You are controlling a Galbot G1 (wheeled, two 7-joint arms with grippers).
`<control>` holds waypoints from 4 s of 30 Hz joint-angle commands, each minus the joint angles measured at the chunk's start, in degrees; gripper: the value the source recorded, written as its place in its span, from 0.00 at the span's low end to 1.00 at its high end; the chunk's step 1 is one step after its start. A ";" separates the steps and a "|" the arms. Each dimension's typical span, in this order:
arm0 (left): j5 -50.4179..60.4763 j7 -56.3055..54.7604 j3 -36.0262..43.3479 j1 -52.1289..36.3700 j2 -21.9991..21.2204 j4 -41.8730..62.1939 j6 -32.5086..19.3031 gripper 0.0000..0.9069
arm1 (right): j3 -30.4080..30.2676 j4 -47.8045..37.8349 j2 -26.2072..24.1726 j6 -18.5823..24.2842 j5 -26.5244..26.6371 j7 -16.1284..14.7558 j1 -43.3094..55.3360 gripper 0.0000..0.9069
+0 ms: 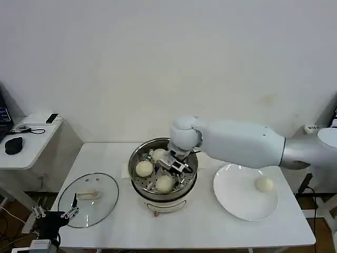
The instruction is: Take steamed baozi put them in steamer then cover it.
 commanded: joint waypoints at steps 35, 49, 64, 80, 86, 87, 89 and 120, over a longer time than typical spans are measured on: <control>0.34 0.13 4.69 -2.07 2.55 -0.10 0.35 1.00 | 16.29 -2.33 -40.63 -4.99 -9.91 2.52 -15.96 1.00; 0.84 0.14 5.41 -1.92 2.51 0.43 0.30 1.00 | 32.34 -6.54 -40.20 -3.95 -17.67 2.75 -36.22 1.00; 0.73 0.10 4.10 -1.43 2.48 0.82 0.34 1.00 | 34.20 -15.79 -33.22 -3.05 -21.44 3.44 -37.34 1.00; 0.70 0.07 3.94 -1.54 2.36 1.31 0.31 1.00 | 34.10 -19.10 -29.03 -4.31 -23.87 4.07 -36.97 0.99; 0.73 0.08 3.97 -1.46 2.22 1.37 0.31 1.00 | 33.96 -19.28 -28.95 -4.78 -24.65 3.61 -37.02 0.89; 0.73 0.07 3.97 -1.46 2.22 1.34 0.30 1.00 | 33.98 -19.29 -28.94 -4.77 -24.68 3.60 -37.02 0.88; 0.73 0.07 3.96 -1.49 2.24 1.32 0.31 1.00 | 33.89 -19.37 -29.07 -4.80 -24.82 3.44 -36.99 0.87; 0.75 0.08 3.89 -1.46 2.09 0.24 0.49 1.00 | 22.52 -8.85 -34.18 -9.17 -13.32 1.99 -20.11 0.70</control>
